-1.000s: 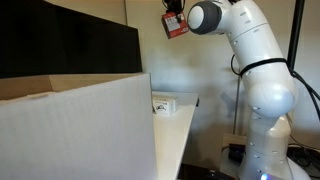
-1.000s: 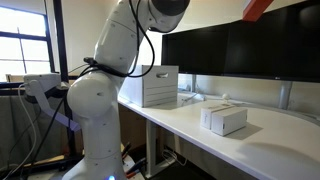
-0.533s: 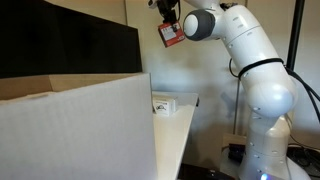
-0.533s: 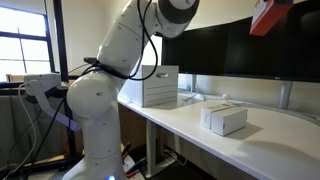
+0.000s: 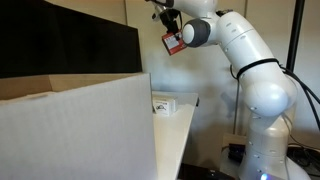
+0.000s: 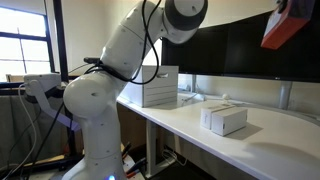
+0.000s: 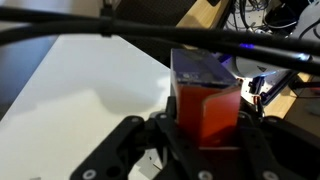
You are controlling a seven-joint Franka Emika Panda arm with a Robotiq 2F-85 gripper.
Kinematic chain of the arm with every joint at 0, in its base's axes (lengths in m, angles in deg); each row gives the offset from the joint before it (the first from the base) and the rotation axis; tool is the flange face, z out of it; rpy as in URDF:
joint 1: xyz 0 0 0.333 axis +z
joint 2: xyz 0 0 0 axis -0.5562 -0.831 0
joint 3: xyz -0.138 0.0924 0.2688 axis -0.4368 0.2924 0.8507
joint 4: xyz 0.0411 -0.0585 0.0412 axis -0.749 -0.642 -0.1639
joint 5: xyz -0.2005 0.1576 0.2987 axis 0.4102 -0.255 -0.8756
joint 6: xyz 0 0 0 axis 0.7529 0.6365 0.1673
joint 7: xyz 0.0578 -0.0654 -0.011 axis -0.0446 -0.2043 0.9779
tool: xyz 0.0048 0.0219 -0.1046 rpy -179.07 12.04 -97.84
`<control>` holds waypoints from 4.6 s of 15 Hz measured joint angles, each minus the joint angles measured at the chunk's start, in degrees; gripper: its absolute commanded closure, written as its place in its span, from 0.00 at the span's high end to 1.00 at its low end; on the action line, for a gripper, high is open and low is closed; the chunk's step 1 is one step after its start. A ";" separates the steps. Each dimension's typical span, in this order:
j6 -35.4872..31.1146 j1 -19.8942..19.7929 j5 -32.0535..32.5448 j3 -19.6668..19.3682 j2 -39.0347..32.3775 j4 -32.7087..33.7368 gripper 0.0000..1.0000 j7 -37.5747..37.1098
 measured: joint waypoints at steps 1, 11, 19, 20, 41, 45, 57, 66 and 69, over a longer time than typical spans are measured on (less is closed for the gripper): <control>0.06 -0.78 -0.01 -0.03 -0.46 0.00 0.14 -0.01; -0.71 -8.94 -0.05 -0.84 -3.92 -0.28 0.14 -0.28; 0.23 -9.64 -0.03 -0.87 -6.14 0.54 0.14 -0.28; 0.21 -9.63 -0.03 -0.87 -6.14 0.29 0.14 -0.40; -34.01 -14.98 -6.31 -0.38 -9.00 0.11 0.14 -15.89; -33.83 -14.98 -6.60 0.44 -10.44 0.10 0.14 -15.85; -30.09 -14.10 -6.60 1.07 -15.16 0.04 0.14 -13.09; -28.72 -12.65 -6.15 0.84 -19.59 0.04 0.14 -10.61; -28.95 -11.60 -5.69 0.78 -21.03 0.05 0.14 -9.79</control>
